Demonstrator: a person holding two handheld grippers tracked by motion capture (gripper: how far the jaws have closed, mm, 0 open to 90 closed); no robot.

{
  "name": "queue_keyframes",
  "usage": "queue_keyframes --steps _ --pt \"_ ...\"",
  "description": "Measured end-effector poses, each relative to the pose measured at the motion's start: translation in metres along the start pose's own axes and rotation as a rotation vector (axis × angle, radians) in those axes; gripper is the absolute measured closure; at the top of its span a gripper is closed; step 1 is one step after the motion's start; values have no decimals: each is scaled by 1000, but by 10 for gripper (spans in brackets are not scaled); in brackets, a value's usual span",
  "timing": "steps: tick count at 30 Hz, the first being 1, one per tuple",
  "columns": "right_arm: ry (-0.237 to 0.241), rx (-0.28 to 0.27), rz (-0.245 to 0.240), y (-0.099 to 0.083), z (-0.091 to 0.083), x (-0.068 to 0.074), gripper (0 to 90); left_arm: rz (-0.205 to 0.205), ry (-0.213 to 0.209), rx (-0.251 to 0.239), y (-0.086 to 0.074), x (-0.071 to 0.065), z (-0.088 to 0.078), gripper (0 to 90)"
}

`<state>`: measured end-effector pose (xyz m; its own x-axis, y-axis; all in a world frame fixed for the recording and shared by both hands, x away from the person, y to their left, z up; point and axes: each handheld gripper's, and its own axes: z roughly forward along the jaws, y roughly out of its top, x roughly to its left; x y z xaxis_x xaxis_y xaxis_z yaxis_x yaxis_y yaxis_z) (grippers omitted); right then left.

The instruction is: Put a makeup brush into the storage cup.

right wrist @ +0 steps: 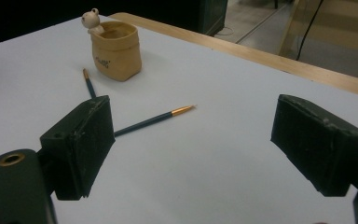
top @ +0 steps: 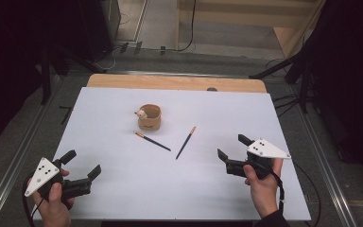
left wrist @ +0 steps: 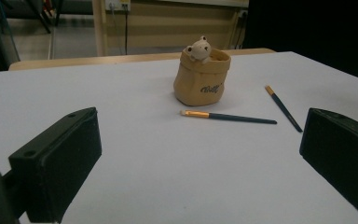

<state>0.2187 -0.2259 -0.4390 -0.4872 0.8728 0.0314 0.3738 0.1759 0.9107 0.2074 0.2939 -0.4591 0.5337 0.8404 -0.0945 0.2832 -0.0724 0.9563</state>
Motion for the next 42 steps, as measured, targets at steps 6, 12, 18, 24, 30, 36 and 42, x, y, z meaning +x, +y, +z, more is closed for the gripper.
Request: queue_keyframes --steps 6,12,18,24,30,36,42 --pt "19 15 -20 16 15 7 140 -1 1 -3 0 0 -1 0" --pt "35 22 -38 29 29 14 139 -1 -5 -2 1 -1 1 0" --pt "43 42 -27 35 42 18 138 -8 1 3 1 0 1 0" --pt "50 63 -23 41 54 21 138 -13 -4 0 1 1 0 0" --pt "53 90 -17 44 63 20 137 -9 -10 1 1 1 -1 0" --pt "49 116 -7 44 70 16 137 -11 -16 -6 2 0 -1 0" --pt "47 128 8 51 76 13 137 -8 -21 -1 1 -1 0 0"
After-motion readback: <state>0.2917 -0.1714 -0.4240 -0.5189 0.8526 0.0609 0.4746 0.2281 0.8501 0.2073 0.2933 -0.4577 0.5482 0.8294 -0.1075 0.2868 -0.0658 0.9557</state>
